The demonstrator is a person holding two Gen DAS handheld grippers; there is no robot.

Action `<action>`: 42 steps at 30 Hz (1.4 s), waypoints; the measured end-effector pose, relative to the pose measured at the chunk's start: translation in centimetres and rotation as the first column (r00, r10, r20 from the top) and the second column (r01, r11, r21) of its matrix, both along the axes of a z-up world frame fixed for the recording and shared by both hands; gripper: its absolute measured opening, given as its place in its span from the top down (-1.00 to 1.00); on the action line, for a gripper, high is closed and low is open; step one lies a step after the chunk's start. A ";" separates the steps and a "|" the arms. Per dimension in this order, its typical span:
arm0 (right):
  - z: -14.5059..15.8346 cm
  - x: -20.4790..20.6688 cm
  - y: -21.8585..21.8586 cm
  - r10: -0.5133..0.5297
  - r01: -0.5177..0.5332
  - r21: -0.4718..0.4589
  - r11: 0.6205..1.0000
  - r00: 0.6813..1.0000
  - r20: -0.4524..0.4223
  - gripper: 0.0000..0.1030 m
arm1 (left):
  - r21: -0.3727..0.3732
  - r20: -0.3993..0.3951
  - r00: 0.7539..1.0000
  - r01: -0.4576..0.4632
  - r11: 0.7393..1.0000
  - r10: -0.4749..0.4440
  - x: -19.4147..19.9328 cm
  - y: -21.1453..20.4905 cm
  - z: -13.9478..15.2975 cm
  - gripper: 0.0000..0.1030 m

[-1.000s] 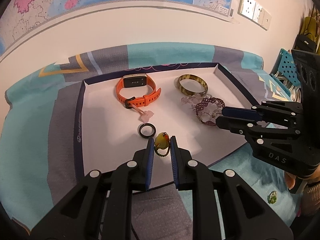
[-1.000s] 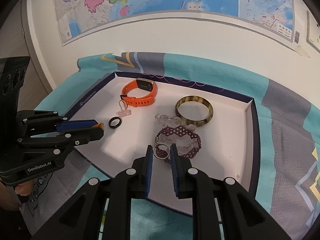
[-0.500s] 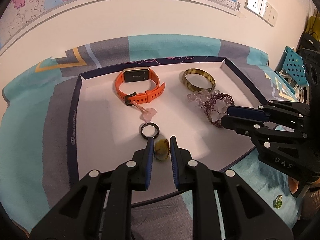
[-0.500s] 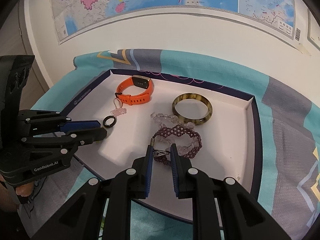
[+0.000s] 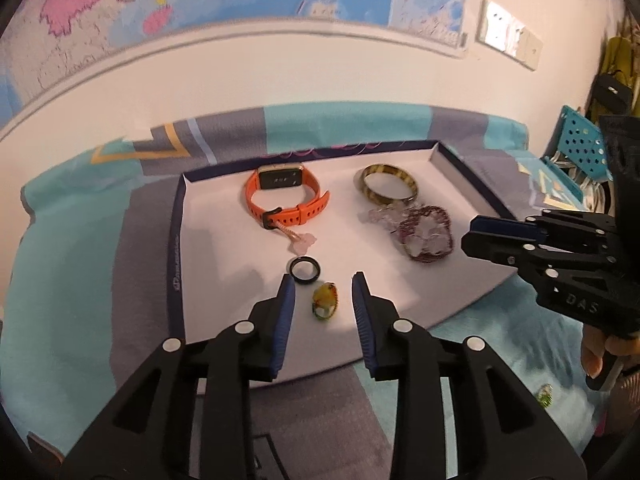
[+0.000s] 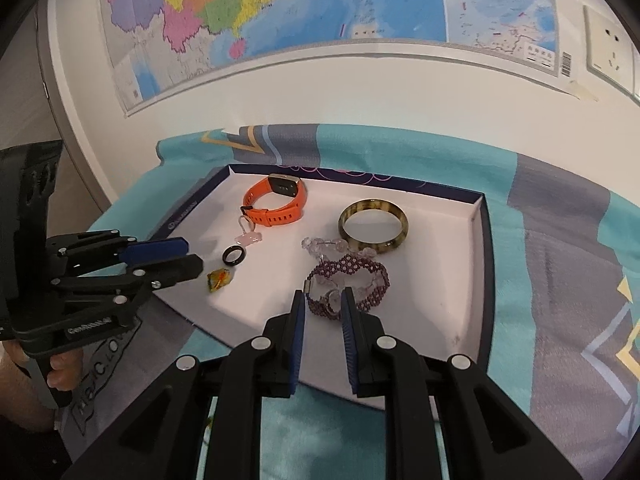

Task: Organize jewelry
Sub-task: 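Carry the yellow pendant and silver ring into the box and open both tools, then withdraw both tools from the box toward the remaining rings, then grasp the green-stone ring with the left tool while the right tool grasps the gold ring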

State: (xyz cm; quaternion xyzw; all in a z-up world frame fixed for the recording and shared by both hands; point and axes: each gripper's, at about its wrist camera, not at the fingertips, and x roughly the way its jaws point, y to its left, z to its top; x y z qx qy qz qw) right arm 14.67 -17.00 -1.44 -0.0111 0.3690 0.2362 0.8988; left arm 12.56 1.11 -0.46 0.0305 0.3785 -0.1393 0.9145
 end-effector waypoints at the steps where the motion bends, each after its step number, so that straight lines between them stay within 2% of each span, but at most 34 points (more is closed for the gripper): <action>1: 0.0 -0.2 -0.2 0.001 -0.001 0.005 1.000 1.000 -0.003 0.68 | -0.005 0.007 1.000 0.014 1.000 -0.014 -0.5 -0.1 0.2 0.37; 5: 0.0 -1.4 -1.0 0.003 -0.003 0.013 1.000 1.000 -0.005 0.65 | -0.010 0.028 0.997 0.065 0.998 -0.065 -2.6 -0.6 0.7 0.34; 8: 0.1 -2.6 -1.5 0.005 -0.005 0.018 1.000 1.000 -0.001 0.50 | -0.001 0.041 0.992 0.121 0.993 -0.121 -4.6 -1.5 0.8 0.29; 13: -0.3 -5.3 -2.6 0.006 -0.006 0.011 1.000 1.000 -0.007 0.45 | 0.007 0.037 0.981 0.192 0.981 -0.192 -6.8 -3.0 0.3 0.22; 21: -2.1 -9.3 -3.8 0.011 -0.012 -0.022 1.000 0.999 -0.049 0.35 | 0.026 -0.002 0.970 0.245 0.969 -0.245 -8.7 -4.5 -1.5 0.17; 26: -2.9 -11.4 -4.5 0.018 -0.019 -0.021 1.000 0.997 -0.074 0.23 | 0.019 -0.031 0.966 0.258 0.966 -0.257 -8.9 -5.0 -2.5 0.12; 30: -3.4 -12.6 -4.5 0.034 -0.038 -0.037 0.999 0.996 -0.084 0.22 | 0.035 -0.041 0.963 0.267 0.963 -0.265 -8.7 -5.8 -3.0 0.08; 35: -3.6 -13.5 -4.4 0.055 -0.059 -0.037 0.998 0.995 -0.085 0.16 | 0.053 -0.057 0.964 0.262 0.964 -0.259 -7.9 -6.8 -3.5 0.08; 40: -3.5 -14.2 -4.2 0.077 -0.080 -0.037 0.996 0.994 -0.081 0.14 | 0.053 -0.083 0.969 0.236 0.970 -0.231 -6.7 -6.9 -3.8 0.17; 41: -3.5 -14.4 -4.2 0.080 -0.083 -0.035 0.996 0.994 -0.079 0.14 | 0.051 -0.085 0.970 0.234 0.971 -0.229 -6.6 -6.9 -3.9 0.22; 42: -3.4 -14.5 -4.2 0.086 -0.089 -0.032 0.996 0.993 -0.079 0.14 | 0.047 -0.086 0.970 0.233 0.971 -0.228 -6.5 -6.9 -3.9 0.37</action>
